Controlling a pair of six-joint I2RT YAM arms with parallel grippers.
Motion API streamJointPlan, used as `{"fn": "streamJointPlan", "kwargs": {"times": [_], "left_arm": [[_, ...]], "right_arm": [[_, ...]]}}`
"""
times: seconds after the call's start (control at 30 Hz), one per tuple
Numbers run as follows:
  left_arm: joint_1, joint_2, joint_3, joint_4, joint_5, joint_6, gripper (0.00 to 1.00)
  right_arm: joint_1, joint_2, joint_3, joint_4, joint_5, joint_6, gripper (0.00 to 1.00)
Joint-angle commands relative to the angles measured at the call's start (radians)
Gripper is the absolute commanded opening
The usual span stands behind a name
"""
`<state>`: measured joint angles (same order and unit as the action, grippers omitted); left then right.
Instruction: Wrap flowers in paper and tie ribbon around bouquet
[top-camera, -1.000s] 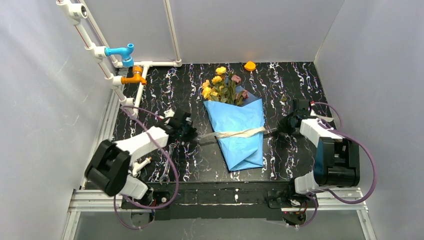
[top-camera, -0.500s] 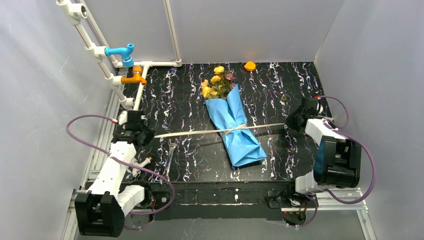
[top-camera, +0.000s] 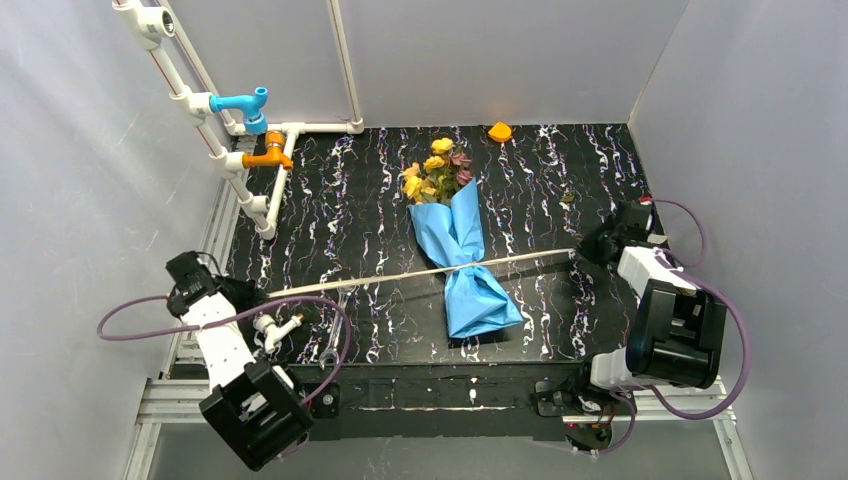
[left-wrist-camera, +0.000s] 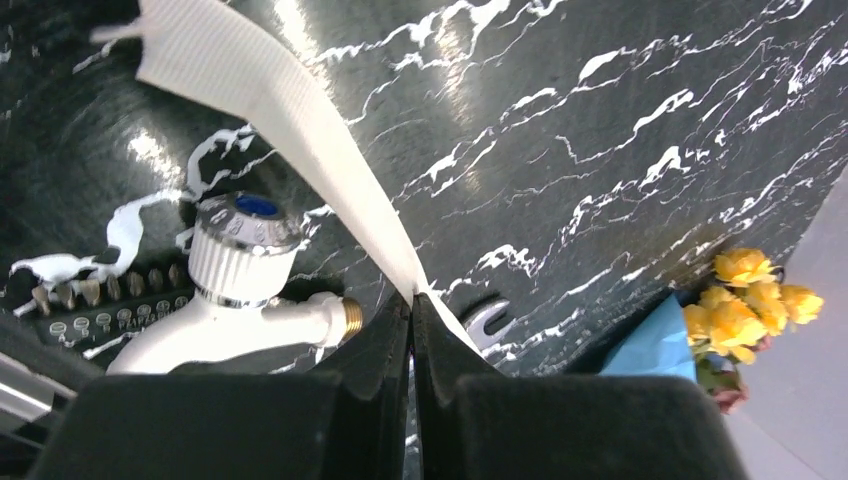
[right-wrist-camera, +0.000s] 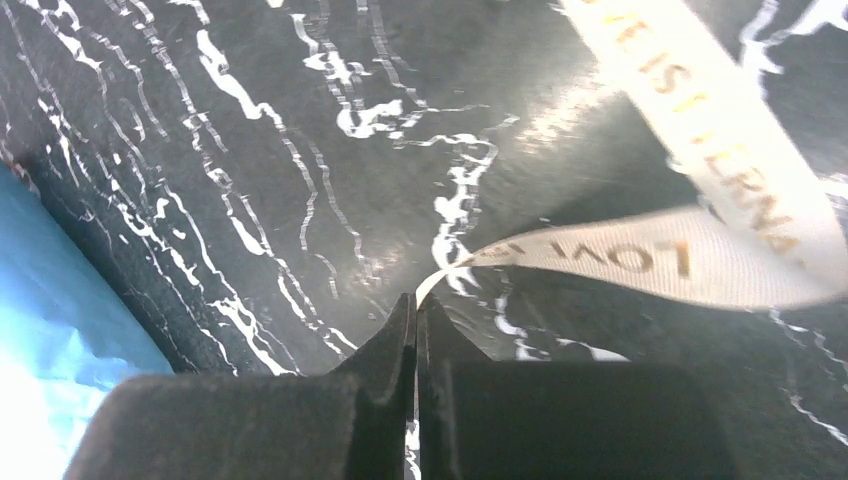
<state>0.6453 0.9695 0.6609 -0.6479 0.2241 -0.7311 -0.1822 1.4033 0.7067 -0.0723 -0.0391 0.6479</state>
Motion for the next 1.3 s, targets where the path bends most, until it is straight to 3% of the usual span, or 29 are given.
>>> {"fn": "streamJointPlan", "kwargs": {"times": [0.0, 0.3, 0.47, 0.5, 0.57, 0.63, 0.67, 0.77, 0.83, 0.93, 1.03, 1.1, 1.27], "left_arm": [[0.120, 0.037, 0.023, 0.009, 0.013, 0.068, 0.00], [0.189, 0.042, 0.015, 0.074, 0.085, 0.016, 0.00], [0.161, -0.033, -0.029, 0.119, 0.127, 0.042, 0.00], [0.131, -0.049, -0.025, 0.112, 0.118, 0.050, 0.06], [0.049, -0.078, -0.001, 0.066, 0.071, 0.066, 0.29], [-0.015, -0.117, 0.019, 0.021, 0.033, 0.071, 0.48], [-0.037, -0.138, 0.025, 0.006, 0.033, 0.073, 0.57], [-0.090, -0.197, 0.040, -0.046, 0.051, 0.069, 0.74], [-0.134, -0.220, 0.048, -0.076, 0.056, 0.060, 0.78], [-0.261, -0.239, 0.054, -0.089, 0.038, 0.032, 0.76], [-0.421, -0.236, 0.041, -0.062, 0.009, -0.022, 0.71], [-0.529, -0.219, 0.019, 0.010, -0.008, -0.048, 0.67], [-0.798, -0.095, 0.011, 0.148, -0.048, -0.075, 0.64]], "right_arm": [[-0.148, -0.013, -0.018, 0.129, 0.075, 0.017, 0.01], [-0.282, -0.062, -0.066, 0.130, 0.010, 0.079, 0.01], [-0.237, -0.072, -0.067, 0.142, -0.051, 0.059, 0.01], [-0.208, -0.072, -0.053, 0.118, -0.034, 0.046, 0.01], [-0.144, -0.084, -0.030, 0.077, 0.021, 0.026, 0.24], [-0.096, -0.107, -0.024, 0.038, 0.060, 0.019, 0.58], [-0.076, -0.118, -0.021, 0.025, 0.072, 0.013, 0.69], [-0.018, -0.160, -0.005, -0.024, 0.087, -0.005, 0.84], [0.036, -0.198, 0.005, -0.058, 0.107, -0.017, 0.88], [0.166, -0.261, 0.001, -0.092, 0.160, -0.029, 0.87], [0.306, -0.291, -0.036, -0.074, 0.187, 0.005, 0.78], [0.393, -0.283, -0.070, -0.015, 0.182, 0.025, 0.66], [0.566, -0.172, -0.073, 0.098, 0.203, 0.068, 0.52]]}}
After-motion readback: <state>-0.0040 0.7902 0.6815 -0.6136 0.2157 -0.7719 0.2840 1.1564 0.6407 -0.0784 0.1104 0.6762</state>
